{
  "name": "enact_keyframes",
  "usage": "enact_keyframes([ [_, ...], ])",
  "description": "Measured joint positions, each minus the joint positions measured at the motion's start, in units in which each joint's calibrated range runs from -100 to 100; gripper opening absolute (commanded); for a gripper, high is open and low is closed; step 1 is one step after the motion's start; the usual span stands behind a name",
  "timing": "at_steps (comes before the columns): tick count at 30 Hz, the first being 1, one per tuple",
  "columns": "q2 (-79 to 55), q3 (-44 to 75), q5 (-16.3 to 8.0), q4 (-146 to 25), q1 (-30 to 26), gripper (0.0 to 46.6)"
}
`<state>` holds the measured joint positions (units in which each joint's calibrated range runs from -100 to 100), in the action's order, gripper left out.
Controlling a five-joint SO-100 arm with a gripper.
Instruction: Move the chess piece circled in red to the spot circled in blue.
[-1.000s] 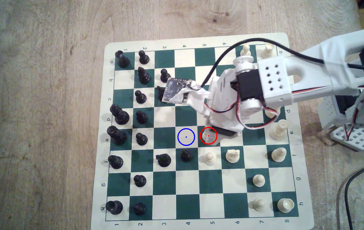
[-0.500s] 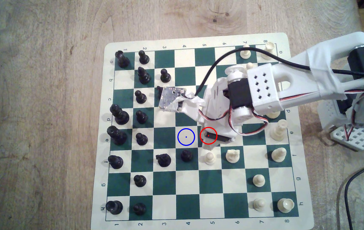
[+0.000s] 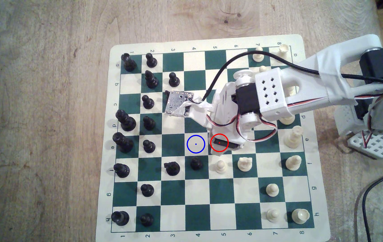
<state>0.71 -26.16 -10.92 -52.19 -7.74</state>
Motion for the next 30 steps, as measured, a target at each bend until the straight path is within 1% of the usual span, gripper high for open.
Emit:
enact_keyframes([
  [20, 0.0, 0.0, 0.0, 0.0, -0.6, 11.3],
  [30, -1.3, 0.0, 0.0, 0.0, -0.6, 6.4],
])
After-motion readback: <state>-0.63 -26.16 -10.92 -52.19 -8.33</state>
